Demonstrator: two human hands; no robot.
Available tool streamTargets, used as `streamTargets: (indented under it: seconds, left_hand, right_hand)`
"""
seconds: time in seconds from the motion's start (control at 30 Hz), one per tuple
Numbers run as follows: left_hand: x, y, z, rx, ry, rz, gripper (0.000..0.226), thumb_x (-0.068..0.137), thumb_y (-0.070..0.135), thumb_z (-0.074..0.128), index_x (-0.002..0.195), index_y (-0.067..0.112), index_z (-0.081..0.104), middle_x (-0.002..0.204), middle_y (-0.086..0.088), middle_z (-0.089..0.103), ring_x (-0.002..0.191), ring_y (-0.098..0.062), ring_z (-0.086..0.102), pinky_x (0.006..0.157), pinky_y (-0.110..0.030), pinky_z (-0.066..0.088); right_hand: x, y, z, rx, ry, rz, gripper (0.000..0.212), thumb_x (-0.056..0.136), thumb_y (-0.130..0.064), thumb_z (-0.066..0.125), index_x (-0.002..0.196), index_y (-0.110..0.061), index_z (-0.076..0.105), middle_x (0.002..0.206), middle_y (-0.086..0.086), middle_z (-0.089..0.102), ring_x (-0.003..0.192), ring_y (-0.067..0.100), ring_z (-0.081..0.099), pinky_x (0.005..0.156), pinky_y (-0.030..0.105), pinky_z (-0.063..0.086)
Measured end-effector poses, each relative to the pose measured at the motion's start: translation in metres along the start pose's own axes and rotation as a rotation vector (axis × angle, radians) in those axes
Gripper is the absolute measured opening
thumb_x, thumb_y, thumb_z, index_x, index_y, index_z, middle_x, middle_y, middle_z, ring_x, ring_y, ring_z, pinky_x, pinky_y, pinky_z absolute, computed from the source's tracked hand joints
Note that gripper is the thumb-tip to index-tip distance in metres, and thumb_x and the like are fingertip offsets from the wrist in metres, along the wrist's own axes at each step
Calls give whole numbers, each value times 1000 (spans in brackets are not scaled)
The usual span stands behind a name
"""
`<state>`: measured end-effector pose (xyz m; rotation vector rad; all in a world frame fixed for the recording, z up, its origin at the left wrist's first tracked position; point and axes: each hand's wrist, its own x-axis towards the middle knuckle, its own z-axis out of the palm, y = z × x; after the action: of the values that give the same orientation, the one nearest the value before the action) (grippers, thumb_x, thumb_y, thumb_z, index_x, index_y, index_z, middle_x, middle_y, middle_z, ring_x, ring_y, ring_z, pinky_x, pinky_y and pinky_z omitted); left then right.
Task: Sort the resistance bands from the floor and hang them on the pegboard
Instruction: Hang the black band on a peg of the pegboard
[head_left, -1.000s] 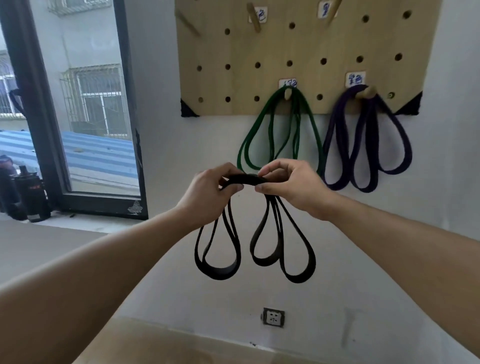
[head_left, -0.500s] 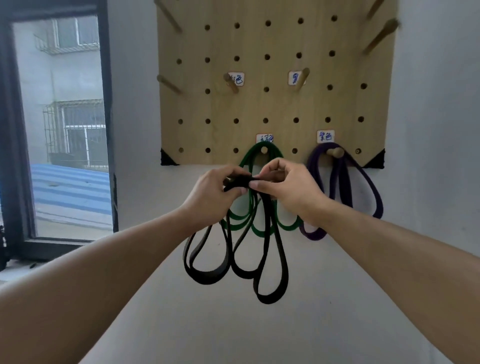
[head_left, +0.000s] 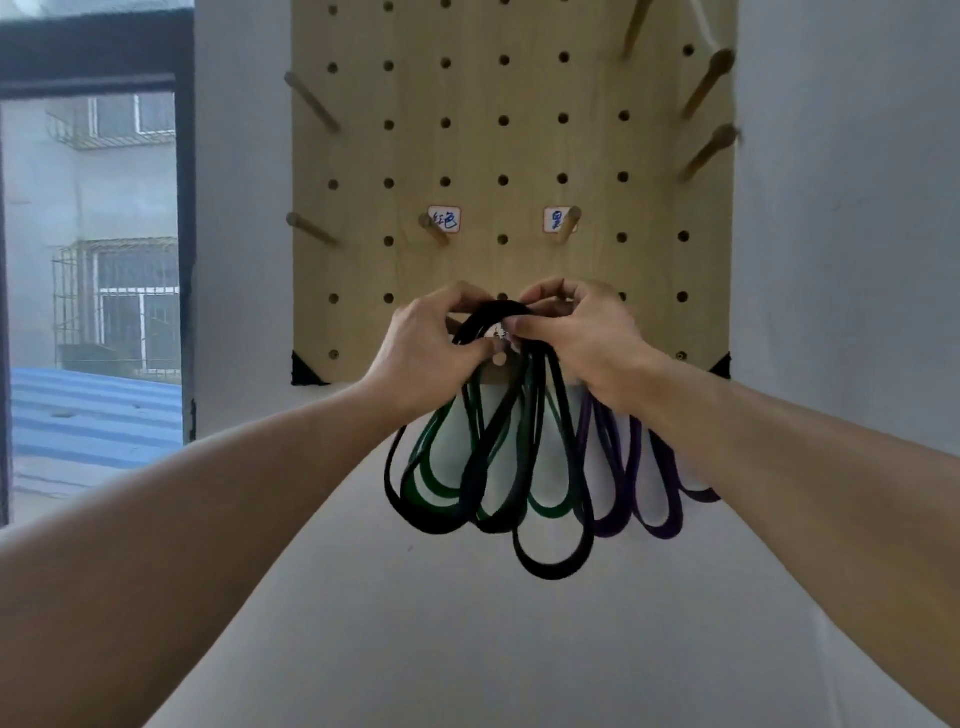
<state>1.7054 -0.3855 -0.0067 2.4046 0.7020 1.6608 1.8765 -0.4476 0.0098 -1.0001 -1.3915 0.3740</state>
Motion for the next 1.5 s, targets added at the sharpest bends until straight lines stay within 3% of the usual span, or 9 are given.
streamTargets:
  seconds: [0.27, 0.37, 0.5, 0.67, 0.8, 0.97, 1.17, 1.33, 1.5]
  left_hand:
    - [44, 27, 13, 76, 200, 52, 21, 91, 23, 74, 112, 23, 76, 96, 8, 76, 86, -7, 71, 81, -29, 61]
    - [69, 41, 23, 73, 236, 82, 21, 92, 22, 72, 113, 23, 77, 97, 8, 74, 87, -8, 69, 78, -22, 57]
    - [96, 53, 40, 75, 286, 99, 19, 92, 21, 72, 111, 23, 78, 100, 7, 76, 87, -6, 68, 75, -15, 53]
    - [121, 51, 59, 57, 350, 46, 18, 94, 21, 70, 110, 25, 79, 99, 7, 75, 89, -10, 67, 73, -7, 44]
    - [137, 45, 67, 63, 334, -1, 20, 93, 17, 69, 108, 25, 80, 95, 3, 75, 85, -15, 69, 77, -30, 58]
    - [142, 29, 80, 89, 316, 19, 22, 96, 16, 67, 114, 23, 77, 92, 6, 70, 79, -12, 64, 62, -19, 48]
    - [151, 13, 94, 208, 287, 55, 20, 97, 16, 64, 109, 18, 79, 86, -2, 70, 74, -20, 65, 67, -36, 56]
    - [161, 6, 97, 289, 280, -24, 20, 99, 18, 59, 103, 22, 79, 85, -1, 68, 70, -18, 60, 55, -29, 41]
    - [167, -2, 104, 202, 257, -41, 16, 96, 18, 66, 104, 22, 80, 83, 0, 70, 73, -18, 66, 70, -39, 58]
  right_hand:
    - [25, -29, -28, -171, 209, -204, 22, 82, -13, 86, 95, -23, 71, 100, -1, 77, 94, 14, 75, 91, 35, 62]
    - [37, -40, -42, -271, 311, -292, 21, 85, -23, 84, 91, -34, 68, 102, -8, 74, 97, 10, 72, 81, 27, 62]
    - [64, -43, -58, -387, 388, -400, 21, 85, -26, 83, 88, -38, 67, 95, -16, 71, 95, 1, 68, 93, 30, 58]
    - [97, -38, -67, -421, 412, -485, 14, 87, -20, 81, 95, -27, 72, 90, -18, 69, 89, -7, 63, 79, 6, 47]
    - [119, -34, -70, -400, 417, -472, 14, 84, -13, 83, 95, -19, 75, 89, -11, 72, 85, -3, 66, 73, 4, 50]
    - [141, -17, -69, -307, 422, -385, 16, 82, -11, 85, 86, -22, 75, 87, -6, 75, 85, 5, 73, 84, 25, 61]
    - [148, 2, -64, -382, 485, -393, 13, 90, -24, 80, 103, -24, 81, 95, -15, 75, 93, -1, 68, 84, 12, 52]
    - [156, 6, -63, -450, 459, -368, 23, 96, -18, 72, 119, -18, 77, 121, -4, 75, 105, -1, 61, 71, -3, 38]
    - [166, 13, -65, -440, 457, -345, 18, 93, -21, 76, 110, -21, 81, 110, -3, 77, 98, 6, 69, 83, 11, 51]
